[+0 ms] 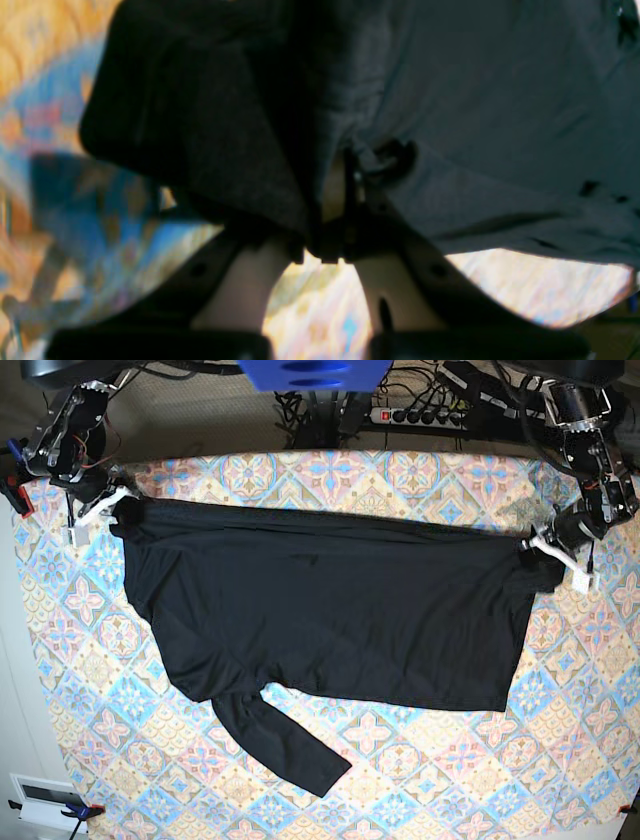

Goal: Layout the t-shirt on the table in an organized manner, then fold the t-shirt properly
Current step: 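Hold the shirt edge with both grippers and stretch it taut apart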

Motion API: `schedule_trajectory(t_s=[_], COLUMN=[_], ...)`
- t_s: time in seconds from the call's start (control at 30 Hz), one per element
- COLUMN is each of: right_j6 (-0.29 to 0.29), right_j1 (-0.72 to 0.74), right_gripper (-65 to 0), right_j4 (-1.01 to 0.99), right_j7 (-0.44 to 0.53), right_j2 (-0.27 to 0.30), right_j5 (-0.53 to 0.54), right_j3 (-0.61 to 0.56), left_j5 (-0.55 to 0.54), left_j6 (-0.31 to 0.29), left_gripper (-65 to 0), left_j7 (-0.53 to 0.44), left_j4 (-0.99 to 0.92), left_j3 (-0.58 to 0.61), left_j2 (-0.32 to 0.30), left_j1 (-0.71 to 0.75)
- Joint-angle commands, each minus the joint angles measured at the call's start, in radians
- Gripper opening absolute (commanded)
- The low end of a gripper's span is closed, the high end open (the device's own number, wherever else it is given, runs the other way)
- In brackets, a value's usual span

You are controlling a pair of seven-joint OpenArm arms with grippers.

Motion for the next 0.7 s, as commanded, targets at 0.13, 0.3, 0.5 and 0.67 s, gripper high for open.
schedule_trajectory(t_s=[0.13, 0.3, 0.5, 0.67], right_j6=[0.003, 0.003, 0.003, 0.003], right_j1=[-0.056, -0.087, -0.121, -0.141], right_gripper=[-65.0, -65.0, -65.0, -65.0], right_j4=[0.047, 0.047, 0.047, 0.047], right_j7=[0.025, 0.022, 0.023, 0.023], right_j2=[0.023, 0.023, 0.024, 0.024], right_j5=[0.007, 0.006, 0.006, 0.006], right_j3=[0.009, 0.009, 0.009, 0.008], left_j5=[0.000, 0.000, 0.001, 0.009], left_j6=[0.001, 0.000, 0.000, 0.003], left_gripper=[-65.0, -65.0, -65.0, -65.0], left_j7=[0.028, 0.109, 0.103, 0.108], left_j4=[0.045, 0.045, 0.045, 0.045], left_j3=[-0.072, -0.199, -0.202, -0.199], left_j2=[-0.029, -0.026, -0.027, -0.009], left_j1=[0.060, 0.109, 0.170, 0.164])
